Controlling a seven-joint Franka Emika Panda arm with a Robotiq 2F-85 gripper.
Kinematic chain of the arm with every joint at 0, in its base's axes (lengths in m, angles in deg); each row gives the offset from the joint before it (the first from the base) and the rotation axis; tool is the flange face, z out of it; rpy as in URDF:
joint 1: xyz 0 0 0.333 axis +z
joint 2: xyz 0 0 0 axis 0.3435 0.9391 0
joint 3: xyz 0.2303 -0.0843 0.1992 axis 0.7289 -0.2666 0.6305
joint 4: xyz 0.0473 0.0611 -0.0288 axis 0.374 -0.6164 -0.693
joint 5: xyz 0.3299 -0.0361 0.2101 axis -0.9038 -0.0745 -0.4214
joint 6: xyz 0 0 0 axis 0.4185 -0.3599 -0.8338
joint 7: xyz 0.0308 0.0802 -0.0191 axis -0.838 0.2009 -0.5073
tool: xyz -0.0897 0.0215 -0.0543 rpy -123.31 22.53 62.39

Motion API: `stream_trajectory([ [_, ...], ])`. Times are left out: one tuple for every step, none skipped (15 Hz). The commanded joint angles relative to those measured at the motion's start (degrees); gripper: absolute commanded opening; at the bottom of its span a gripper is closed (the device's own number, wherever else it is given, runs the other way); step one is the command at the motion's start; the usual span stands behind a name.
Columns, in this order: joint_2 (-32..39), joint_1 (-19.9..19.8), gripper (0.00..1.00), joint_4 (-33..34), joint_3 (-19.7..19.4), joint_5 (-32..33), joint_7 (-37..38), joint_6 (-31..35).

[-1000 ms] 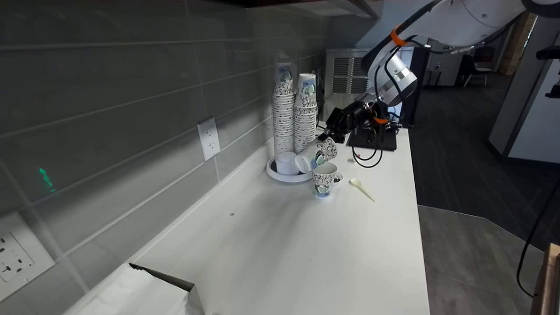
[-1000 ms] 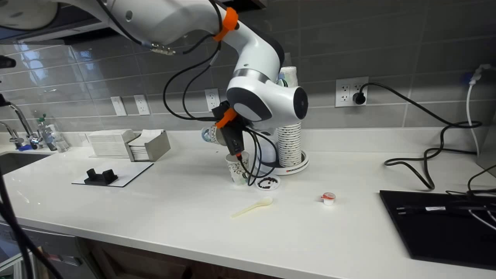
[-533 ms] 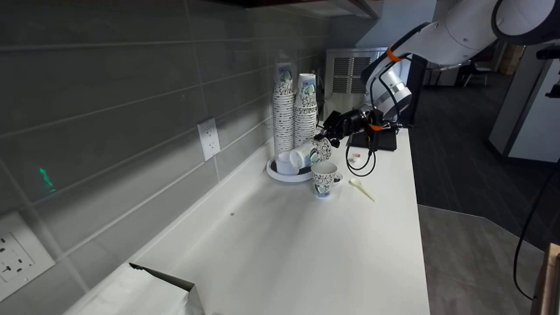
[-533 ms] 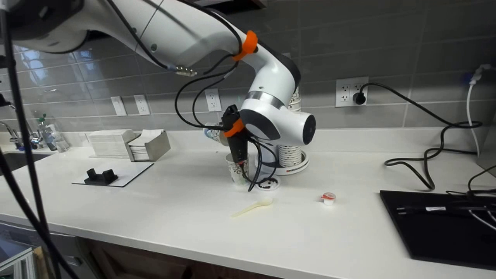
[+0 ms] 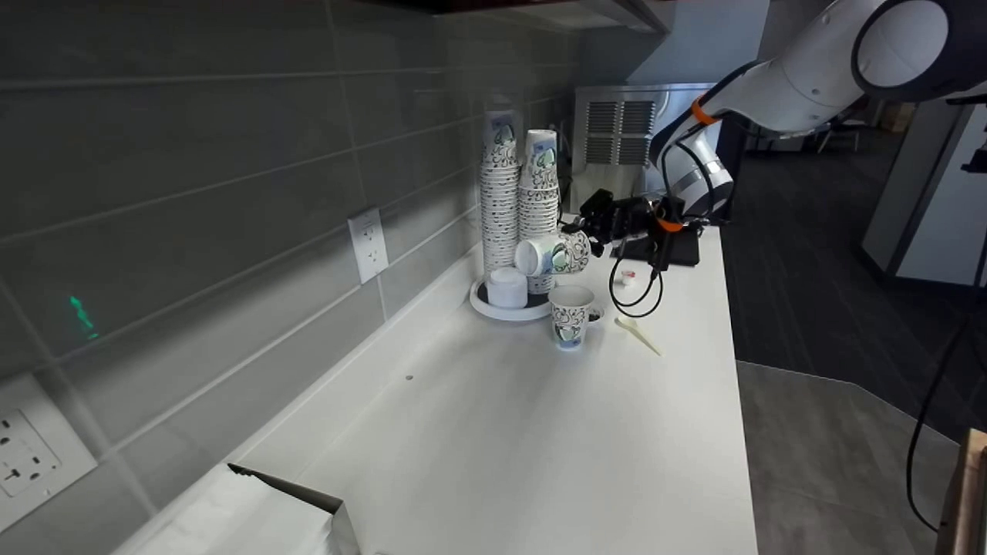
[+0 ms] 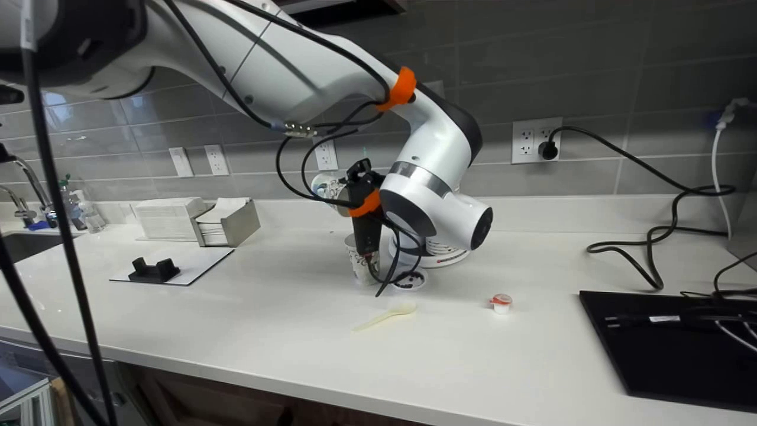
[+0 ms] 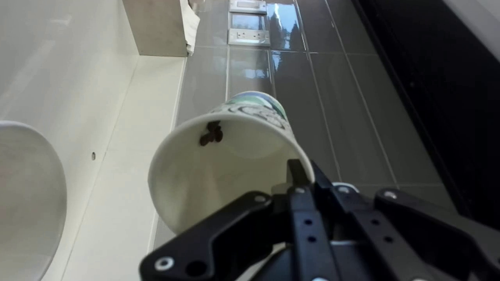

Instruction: Pour the contents in the cup into the other cup

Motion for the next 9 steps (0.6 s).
stream_trajectory([
  [2.4,-1.0,0.01,2.1,-0.1,-4.1,1.5,-3.7],
  [2.7,-0.9,0.01,2.1,-0.2,-4.8,1.5,-3.9],
  [3.1,-0.9,0.01,2.1,-0.2,-5.5,1.5,-4.2],
  [3.4,-0.7,0.01,2.1,-0.2,-6.2,1.4,-4.1],
  [3.6,-0.5,0.01,2.1,-0.3,-6.6,1.5,-4.4],
  [4.0,-0.4,0.01,2.1,-0.3,-6.9,1.4,-4.5],
  [4.3,-0.3,0.01,2.0,-0.3,-7.3,1.5,-4.7],
  [4.6,-0.2,0.01,2.1,-0.4,-7.5,1.4,-4.8],
  [4.8,-0.1,0.01,2.0,-0.4,-7.8,1.5,-5.0],
])
